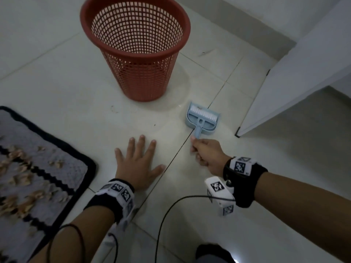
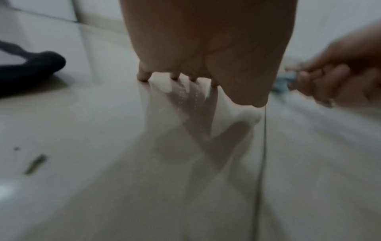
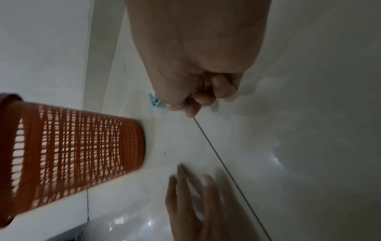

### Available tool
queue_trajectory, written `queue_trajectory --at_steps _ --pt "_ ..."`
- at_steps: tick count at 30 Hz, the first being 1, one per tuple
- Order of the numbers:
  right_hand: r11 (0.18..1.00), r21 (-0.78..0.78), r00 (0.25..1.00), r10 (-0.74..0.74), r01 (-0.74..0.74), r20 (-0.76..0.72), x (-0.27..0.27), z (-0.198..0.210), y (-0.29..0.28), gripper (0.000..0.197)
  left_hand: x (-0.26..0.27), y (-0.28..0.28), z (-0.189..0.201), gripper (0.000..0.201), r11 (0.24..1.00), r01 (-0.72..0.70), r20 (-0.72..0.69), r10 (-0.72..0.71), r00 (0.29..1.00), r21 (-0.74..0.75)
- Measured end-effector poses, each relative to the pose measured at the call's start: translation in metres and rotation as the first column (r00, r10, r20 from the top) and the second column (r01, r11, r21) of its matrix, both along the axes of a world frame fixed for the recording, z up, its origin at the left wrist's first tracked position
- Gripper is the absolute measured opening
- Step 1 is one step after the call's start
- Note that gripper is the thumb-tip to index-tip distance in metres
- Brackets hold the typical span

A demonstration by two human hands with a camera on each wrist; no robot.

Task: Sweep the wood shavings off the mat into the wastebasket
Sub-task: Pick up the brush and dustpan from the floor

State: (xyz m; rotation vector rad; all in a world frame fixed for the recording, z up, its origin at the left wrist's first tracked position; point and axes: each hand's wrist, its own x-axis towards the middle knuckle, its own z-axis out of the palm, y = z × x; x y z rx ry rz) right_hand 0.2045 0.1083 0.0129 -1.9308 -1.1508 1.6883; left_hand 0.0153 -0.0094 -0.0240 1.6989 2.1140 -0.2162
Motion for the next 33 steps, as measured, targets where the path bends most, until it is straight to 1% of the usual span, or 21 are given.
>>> queue_trajectory --at_steps 2,3,4,5,6,8,9,11,13,14,16,17,18,20,22,24,26,28,29,31,33 --pt "0.998 0.037 0.999 0.054 -0.054 -0.002 -0.002 0.005 -0.021 0.033 0.0 0.009 0.008 0.079 0.989 -0.15 0.209 0.145 0.967 0.008" --pt "0.994 0.065 0.996 0.091 -0.091 0.002 -0.004 0.008 -0.031 0.034 0.001 0.013 0.015 0.079 0.972 -0.233 0.327 0.21 0.921 0.032" --pt "0.987 0.096 0.992 0.127 -0.126 0.0 -0.006 0.011 -0.041 0.033 0.001 0.016 0.022 0.079 0.945 -0.323 0.468 0.265 0.843 0.046" --pt "0.979 0.128 0.987 0.161 -0.158 -0.008 -0.009 0.014 -0.05 0.032 0.003 0.018 0.031 0.076 0.907 -0.42 0.618 0.314 0.721 0.029" --pt "0.969 0.157 0.98 0.197 -0.192 -0.019 -0.013 0.016 -0.059 0.032 0.005 0.018 0.04 0.071 0.86 -0.51 0.746 0.36 0.56 -0.032" --pt "0.946 0.192 0.962 0.273 -0.263 -0.03 -0.021 0.021 -0.075 0.031 0.008 0.016 0.052 0.06 0.761 -0.618 0.88 0.417 0.229 -0.2" --pt "0.932 0.199 0.949 0.314 -0.303 -0.029 -0.026 0.023 -0.082 0.03 0.008 0.013 0.056 0.053 0.722 -0.645 0.904 0.413 0.111 -0.25" --pt "0.904 0.212 0.921 0.387 -0.373 -0.032 -0.034 0.026 -0.093 0.031 0.005 0.007 0.059 0.043 0.662 -0.683 0.925 0.376 -0.054 -0.309" --pt "0.877 0.227 0.896 0.442 -0.424 -0.032 -0.04 0.029 -0.099 0.033 -0.001 0.0 0.06 0.042 0.623 -0.695 0.924 0.345 -0.166 -0.358" --pt "0.86 0.234 0.882 0.47 -0.453 -0.019 -0.042 0.031 -0.101 0.032 -0.004 -0.003 0.06 0.043 0.611 -0.697 0.921 0.331 -0.205 -0.375" --pt "0.792 0.3 0.841 0.534 -0.532 0.083 -0.045 0.036 -0.1 0.033 -0.008 -0.009 0.063 0.044 0.598 -0.703 0.919 0.314 -0.237 -0.385" --pt "0.729 0.377 0.817 0.548 -0.571 0.178 -0.046 0.039 -0.098 0.034 -0.011 -0.012 0.065 0.045 0.594 -0.706 0.92 0.31 -0.24 -0.385" --pt "0.647 0.469 0.795 0.54 -0.601 0.276 -0.048 0.042 -0.093 0.032 -0.014 -0.015 0.067 0.045 0.59 -0.711 0.921 0.306 -0.242 -0.383" --pt "0.429 0.617 0.742 0.502 -0.66 0.445 -0.056 0.048 -0.079 0.02 -0.021 -0.023 0.072 0.045 0.582 -0.722 0.924 0.302 -0.235 -0.373" --pt "0.218 0.622 0.637 0.48 -0.752 0.603 -0.068 0.052 -0.062 0.012 -0.028 -0.032 0.078 0.046 0.562 -0.739 0.924 0.298 -0.238 -0.372" --pt "0.072 0.535 0.492 0.509 -0.842 0.707 -0.085 0.055 -0.051 0.016 -0.037 -0.046 0.086 0.045 0.535 -0.76 0.925 0.294 -0.241 -0.368" --pt "-0.073 0.464 0.342 0.578 -0.883 0.741 -0.107 0.059 -0.053 0.017 -0.051 -0.066 0.093 0.044 0.499 -0.787 0.924 0.302 -0.236 -0.364" --pt "-0.211 0.437 0.207 0.652 -0.874 0.729 -0.132 0.065 -0.066 0.014 -0.069 -0.093 0.103 0.045 0.483 -0.803 0.924 0.322 -0.207 -0.348" --pt "-0.252 0.439 0.155 0.695 -0.862 0.702 -0.145 0.068 -0.075 0.012 -0.078 -0.108 0.109 0.044 0.483 -0.807 0.922 0.342 -0.182 -0.339" --pt "-0.295 0.47 0.087 0.767 -0.832 0.635 -0.173 0.078 -0.094 0.018 -0.098 -0.138 0.126 0.042 0.484 -0.814 0.906 0.407 -0.118 -0.323" --pt "-0.361 0.508 0.03 0.792 -0.782 0.609 -0.199 0.089 -0.115 0.021 -0.118 -0.167 0.146 0.04 0.472 -0.815 0.882 0.462 -0.096 -0.337"
